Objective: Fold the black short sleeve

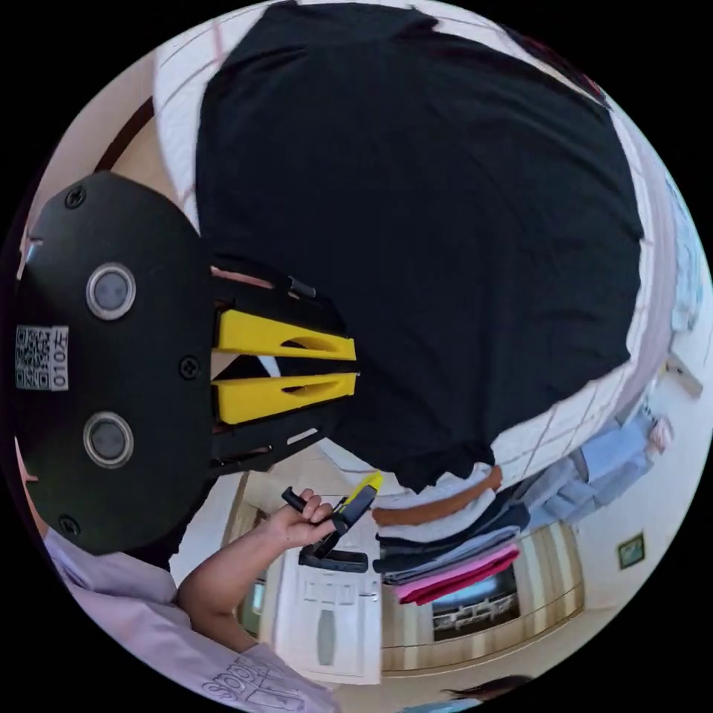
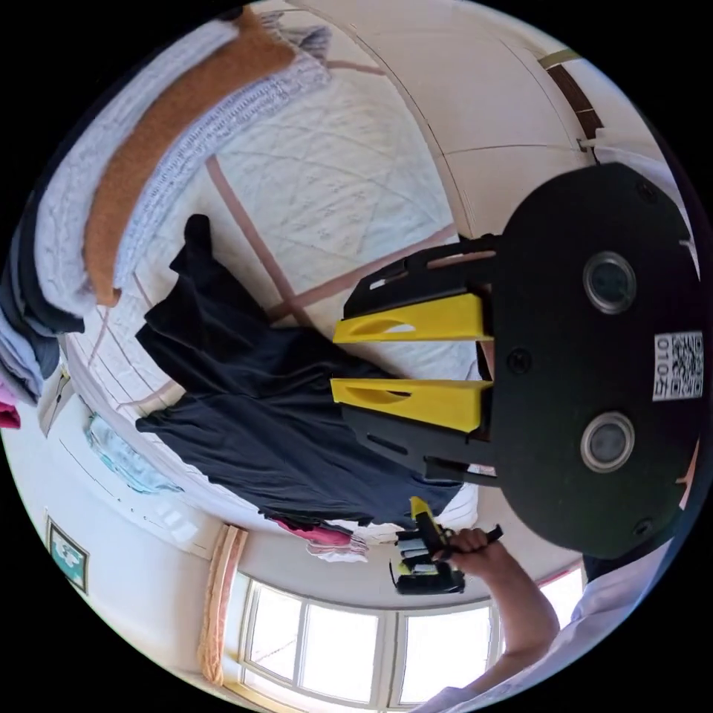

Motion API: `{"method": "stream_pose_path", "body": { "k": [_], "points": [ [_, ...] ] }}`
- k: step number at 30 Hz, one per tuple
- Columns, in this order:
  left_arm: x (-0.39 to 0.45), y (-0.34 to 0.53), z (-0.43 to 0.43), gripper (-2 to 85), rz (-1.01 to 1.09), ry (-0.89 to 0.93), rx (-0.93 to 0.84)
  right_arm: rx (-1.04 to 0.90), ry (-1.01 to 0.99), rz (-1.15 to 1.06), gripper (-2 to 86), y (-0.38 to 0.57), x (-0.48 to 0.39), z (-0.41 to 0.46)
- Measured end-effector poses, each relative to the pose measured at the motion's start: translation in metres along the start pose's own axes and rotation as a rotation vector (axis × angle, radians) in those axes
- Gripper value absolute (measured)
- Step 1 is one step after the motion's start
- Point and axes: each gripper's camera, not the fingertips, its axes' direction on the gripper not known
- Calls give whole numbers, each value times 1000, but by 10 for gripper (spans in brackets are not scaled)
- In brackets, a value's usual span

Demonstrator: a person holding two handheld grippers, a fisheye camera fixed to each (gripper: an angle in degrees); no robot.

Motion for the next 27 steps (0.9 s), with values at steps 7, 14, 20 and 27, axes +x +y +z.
{"method": "stream_pose_path", "body": {
  "k": [7,14,20,27],
  "points": [
    [-128,115,-43,34,-494,7,233,-69,49,105,21,-25,12,-7],
    [-193,161,-44,62,-626,111,345,-95,74,81,53,-31,-6,-31],
    [-223,177,-31,64,-569,268,346,-268,-117,96,62,-12,-43,-10],
    [-261,195,-28,44,-596,366,371,-343,-155,135,56,-17,-73,0]
  ]
}}
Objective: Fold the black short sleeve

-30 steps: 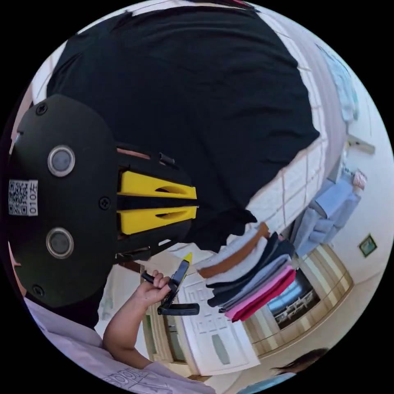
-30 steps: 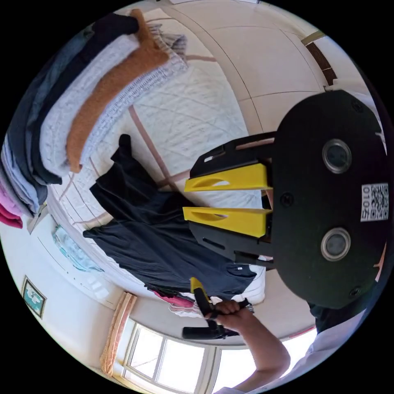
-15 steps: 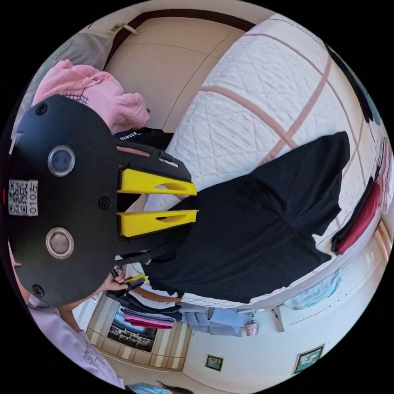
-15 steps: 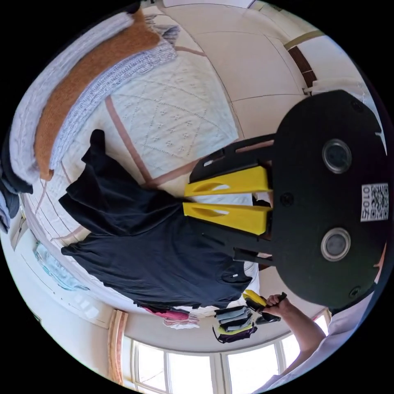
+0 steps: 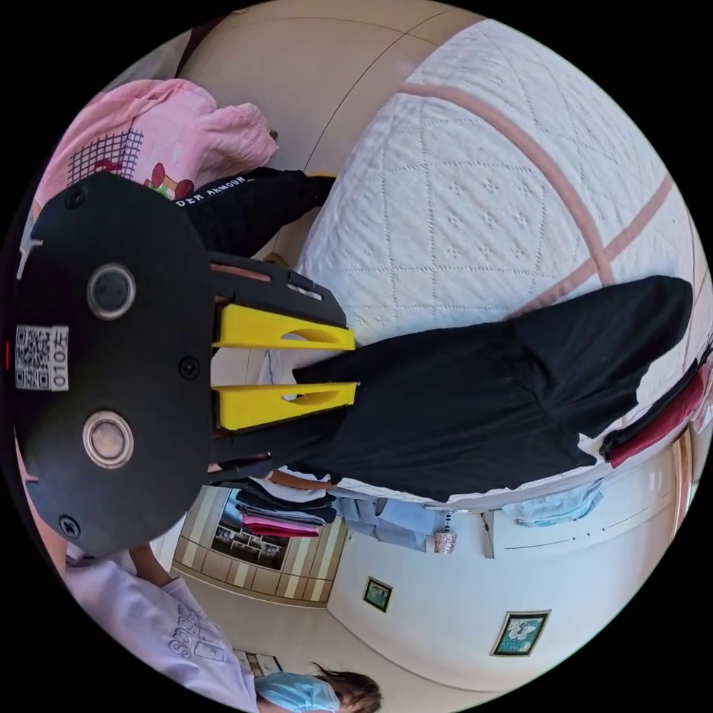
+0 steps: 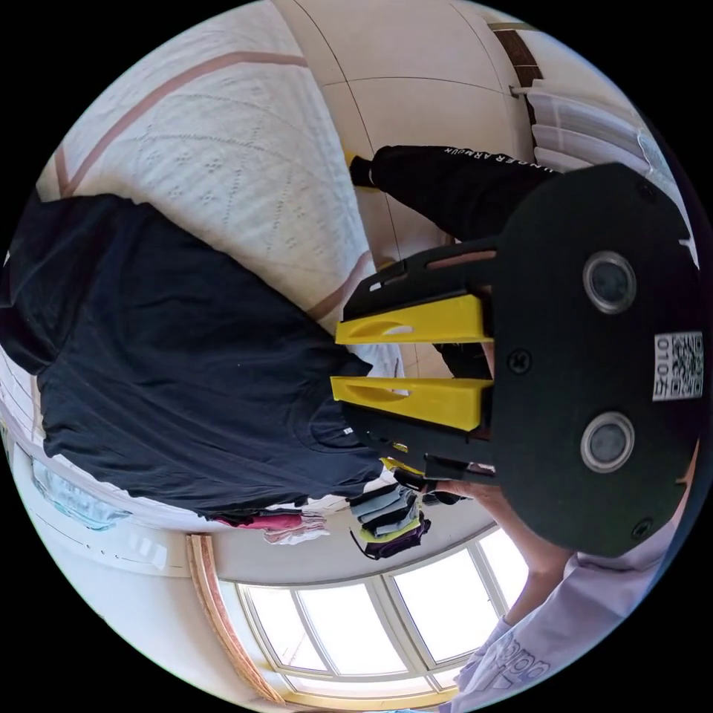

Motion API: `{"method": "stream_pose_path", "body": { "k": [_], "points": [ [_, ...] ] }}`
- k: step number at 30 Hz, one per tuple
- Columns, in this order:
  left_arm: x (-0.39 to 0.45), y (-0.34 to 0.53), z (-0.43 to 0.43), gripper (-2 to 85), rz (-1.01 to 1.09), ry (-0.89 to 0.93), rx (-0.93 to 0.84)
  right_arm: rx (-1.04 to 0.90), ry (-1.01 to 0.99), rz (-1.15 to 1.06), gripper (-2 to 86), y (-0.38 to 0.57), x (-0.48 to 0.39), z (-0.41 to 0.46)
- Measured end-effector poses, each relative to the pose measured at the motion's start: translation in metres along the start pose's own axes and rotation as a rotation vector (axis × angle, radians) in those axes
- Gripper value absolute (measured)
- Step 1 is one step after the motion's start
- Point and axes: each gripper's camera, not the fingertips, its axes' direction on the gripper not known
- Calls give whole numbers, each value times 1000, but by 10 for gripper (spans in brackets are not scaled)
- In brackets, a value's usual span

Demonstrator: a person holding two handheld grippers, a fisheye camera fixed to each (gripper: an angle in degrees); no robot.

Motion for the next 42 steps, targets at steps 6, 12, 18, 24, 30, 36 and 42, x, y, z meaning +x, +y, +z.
{"method": "stream_pose_path", "body": {
  "k": [6,12,18,24,30,36,42],
  "points": [
    [-22,-16,-11,9,-12,87,-14,-49,30,-15,33,-12,-28,-20],
    [-20,-29,-33,-1,49,-73,-55,-95,52,-60,34,-11,-47,-46],
    [-25,-38,-45,-2,90,-85,-45,-83,79,-124,32,-7,-61,-57],
    [-17,-54,-64,-2,96,-55,-85,-138,100,-172,26,1,-93,-88],
    [-5,-59,-116,-2,92,-149,-74,-36,406,-428,19,2,-174,-157],
    [2,-72,-176,-1,-32,-315,108,271,466,-598,25,-83,-254,-232],
    [145,-219,-155,7,410,-259,217,432,452,-702,39,-206,-329,-278]
  ]
}}
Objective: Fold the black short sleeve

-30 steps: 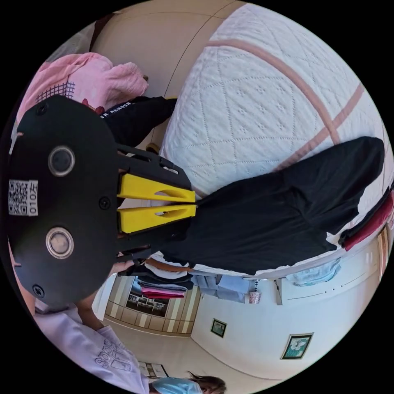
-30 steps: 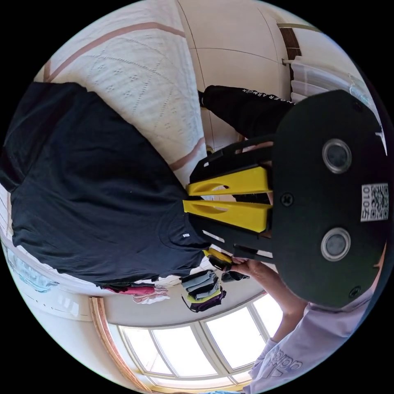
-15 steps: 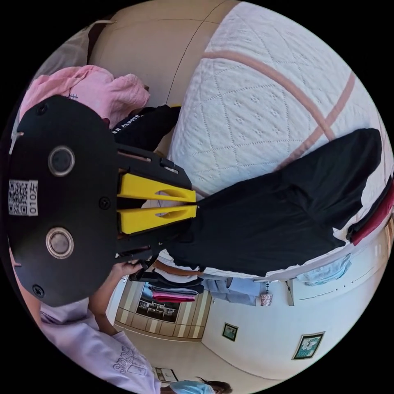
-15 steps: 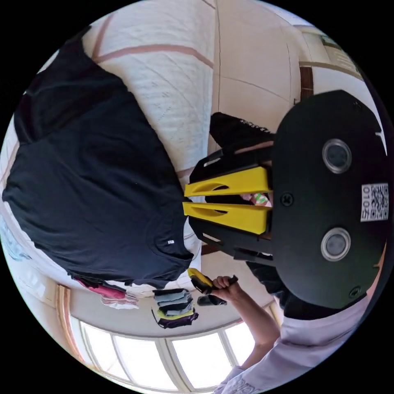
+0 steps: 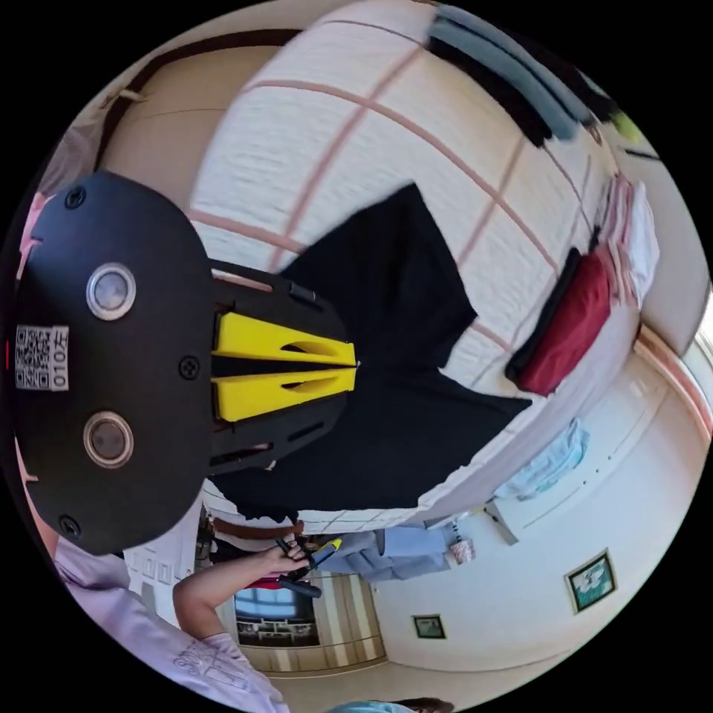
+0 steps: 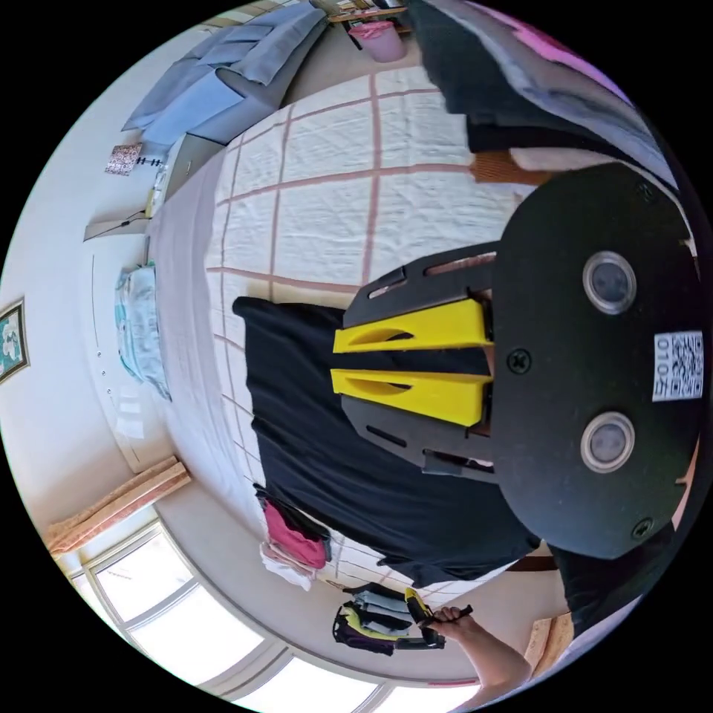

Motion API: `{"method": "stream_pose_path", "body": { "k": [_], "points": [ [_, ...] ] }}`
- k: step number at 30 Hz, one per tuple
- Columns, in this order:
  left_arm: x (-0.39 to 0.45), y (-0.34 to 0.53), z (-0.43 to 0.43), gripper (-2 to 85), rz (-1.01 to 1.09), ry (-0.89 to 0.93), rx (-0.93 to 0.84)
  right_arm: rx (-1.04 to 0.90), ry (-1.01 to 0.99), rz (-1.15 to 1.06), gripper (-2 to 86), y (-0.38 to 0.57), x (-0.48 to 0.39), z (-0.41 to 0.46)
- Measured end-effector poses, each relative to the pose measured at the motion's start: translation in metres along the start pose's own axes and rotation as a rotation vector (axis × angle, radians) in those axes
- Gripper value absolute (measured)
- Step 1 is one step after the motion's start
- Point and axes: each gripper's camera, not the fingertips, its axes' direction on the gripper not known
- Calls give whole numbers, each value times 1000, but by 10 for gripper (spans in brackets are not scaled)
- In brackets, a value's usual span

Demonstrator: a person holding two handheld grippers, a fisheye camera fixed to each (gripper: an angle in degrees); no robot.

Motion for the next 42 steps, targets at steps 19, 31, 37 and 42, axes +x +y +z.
{"method": "stream_pose_path", "body": {
  "k": [19,31,37,42],
  "points": [
    [127,-329,141,26,256,-286,-161,-318,-197,-237,53,-232,-30,67],
    [151,-368,130,41,235,-265,-98,-239,-188,42,54,-285,6,10],
    [165,-370,127,37,238,-304,-41,-209,70,-502,52,-260,-130,-7],
    [166,-376,119,29,233,-268,-34,-299,38,-581,65,-240,-164,-13]
  ]
}}
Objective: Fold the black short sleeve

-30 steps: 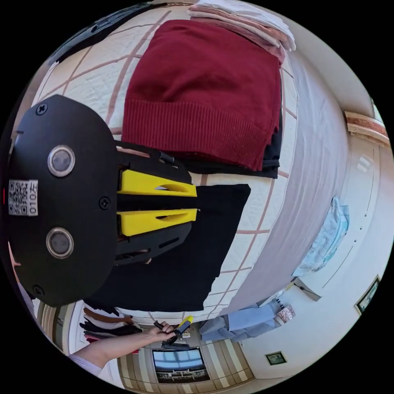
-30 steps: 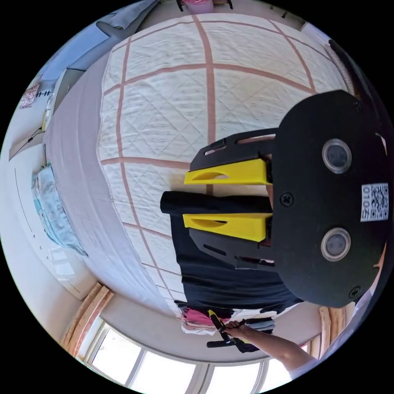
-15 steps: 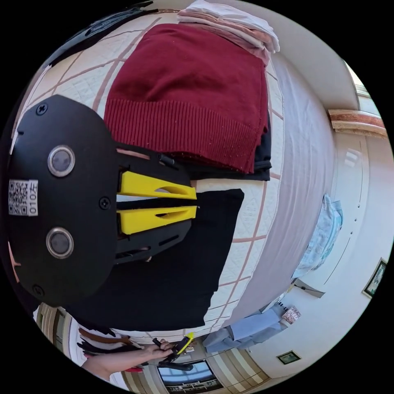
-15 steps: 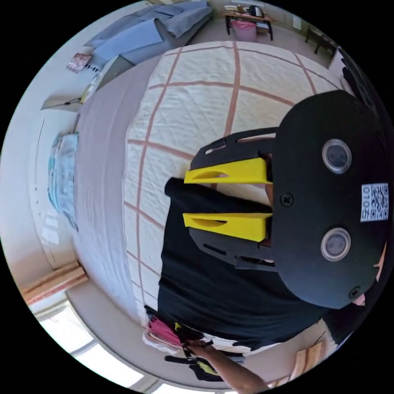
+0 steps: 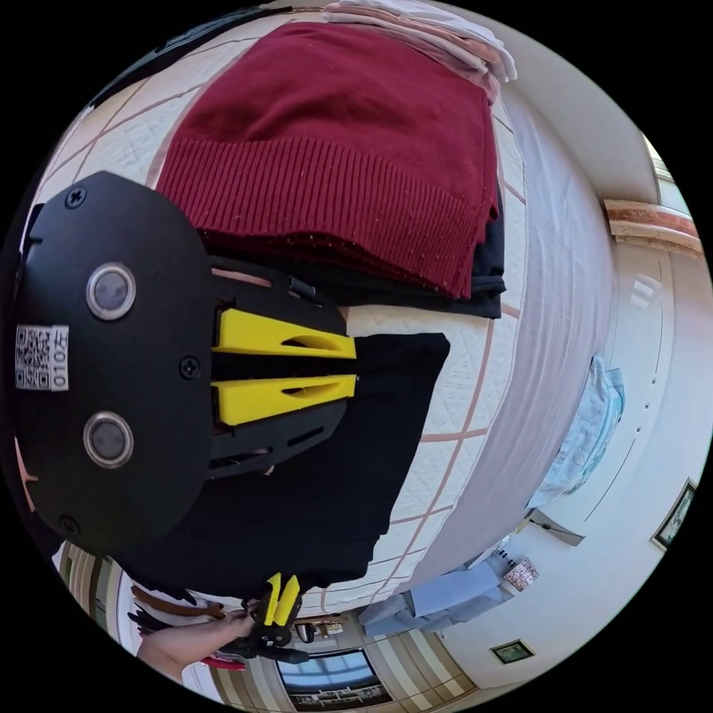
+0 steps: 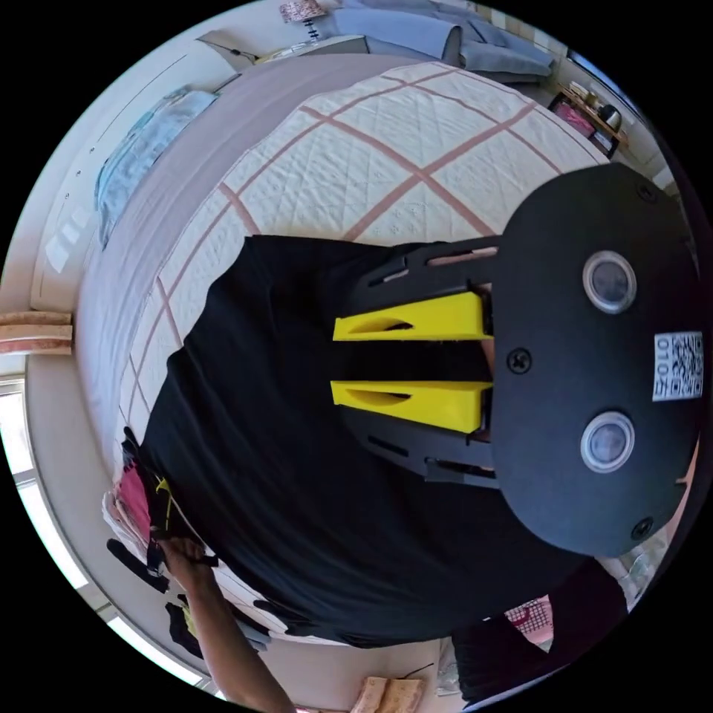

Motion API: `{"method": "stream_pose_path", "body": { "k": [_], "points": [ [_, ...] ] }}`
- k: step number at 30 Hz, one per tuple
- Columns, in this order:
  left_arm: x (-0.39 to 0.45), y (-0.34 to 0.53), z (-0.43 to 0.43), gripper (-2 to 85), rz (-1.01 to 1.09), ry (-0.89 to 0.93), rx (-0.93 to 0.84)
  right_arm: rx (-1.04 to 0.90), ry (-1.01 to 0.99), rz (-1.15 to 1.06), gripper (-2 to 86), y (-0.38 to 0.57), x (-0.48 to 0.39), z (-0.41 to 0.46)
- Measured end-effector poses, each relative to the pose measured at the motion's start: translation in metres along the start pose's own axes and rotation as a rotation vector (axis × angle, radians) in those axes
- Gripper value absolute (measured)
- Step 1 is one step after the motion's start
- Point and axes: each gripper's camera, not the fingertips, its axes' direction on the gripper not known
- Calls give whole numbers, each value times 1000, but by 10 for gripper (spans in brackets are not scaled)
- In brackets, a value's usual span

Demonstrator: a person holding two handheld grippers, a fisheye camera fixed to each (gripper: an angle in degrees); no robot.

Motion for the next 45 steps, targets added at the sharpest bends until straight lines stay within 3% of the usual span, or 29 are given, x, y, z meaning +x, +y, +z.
{"method": "stream_pose_path", "body": {
  "k": [4,13,27,30,34,40,45],
  "points": [
    [9,-5,-12,25,46,-56,31,105,88,131,61,-7,23,-37],
    [15,-15,-10,23,52,-59,2,-81,49,-46,70,-65,16,-19],
    [6,5,-7,11,45,-43,6,-82,71,-85,21,-92,-31,-44],
    [4,12,-5,7,59,-52,2,-61,143,-25,17,-93,-25,-62],
    [-1,25,0,2,57,-57,9,-143,409,161,19,-91,10,-81],
    [-3,49,8,-1,54,-103,25,-269,332,209,22,-90,19,-38],
    [-8,68,9,-1,45,-162,26,-199,365,309,22,-87,0,-45]
  ]
}}
